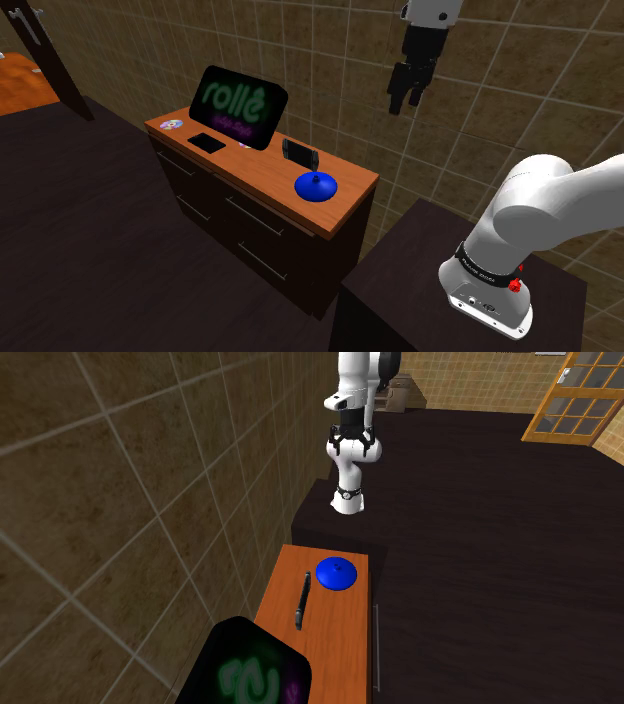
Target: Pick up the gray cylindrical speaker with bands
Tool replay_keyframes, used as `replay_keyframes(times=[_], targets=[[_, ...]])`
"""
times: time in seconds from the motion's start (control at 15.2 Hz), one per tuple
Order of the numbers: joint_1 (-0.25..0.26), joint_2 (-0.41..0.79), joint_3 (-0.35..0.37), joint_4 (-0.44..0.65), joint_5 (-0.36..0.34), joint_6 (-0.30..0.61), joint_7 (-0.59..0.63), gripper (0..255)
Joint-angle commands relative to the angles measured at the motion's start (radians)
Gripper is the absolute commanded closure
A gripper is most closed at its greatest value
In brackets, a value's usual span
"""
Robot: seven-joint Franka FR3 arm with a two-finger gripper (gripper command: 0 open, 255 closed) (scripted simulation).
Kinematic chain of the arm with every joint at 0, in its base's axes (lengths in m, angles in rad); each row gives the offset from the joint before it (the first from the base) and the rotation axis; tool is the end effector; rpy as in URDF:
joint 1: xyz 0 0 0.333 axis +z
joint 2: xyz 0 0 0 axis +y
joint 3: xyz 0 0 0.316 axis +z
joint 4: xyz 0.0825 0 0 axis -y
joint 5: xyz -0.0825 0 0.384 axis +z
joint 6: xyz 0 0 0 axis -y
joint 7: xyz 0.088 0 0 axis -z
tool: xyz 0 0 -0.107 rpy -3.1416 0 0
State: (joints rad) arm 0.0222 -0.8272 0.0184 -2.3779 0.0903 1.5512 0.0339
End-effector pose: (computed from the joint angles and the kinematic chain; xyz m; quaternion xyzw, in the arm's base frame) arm 0.2930 0.0235 0.5911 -0.9993 -0.0013 0.0011 0.0383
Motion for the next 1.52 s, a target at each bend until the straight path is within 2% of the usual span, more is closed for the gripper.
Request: replay_keyframes(times=[0.0, 0.73, 1.45], targets=[[0.0, 0.0, 0.0, 0.0, 0.0, 0.0, 0.0, 0], [-0.007, 0.347, -0.02, 0.011, -0.032, 0.343, -0.079, 0], [-0.012, 0.759, -0.034, 0.193, -0.048, 0.584, -0.141, 0]])
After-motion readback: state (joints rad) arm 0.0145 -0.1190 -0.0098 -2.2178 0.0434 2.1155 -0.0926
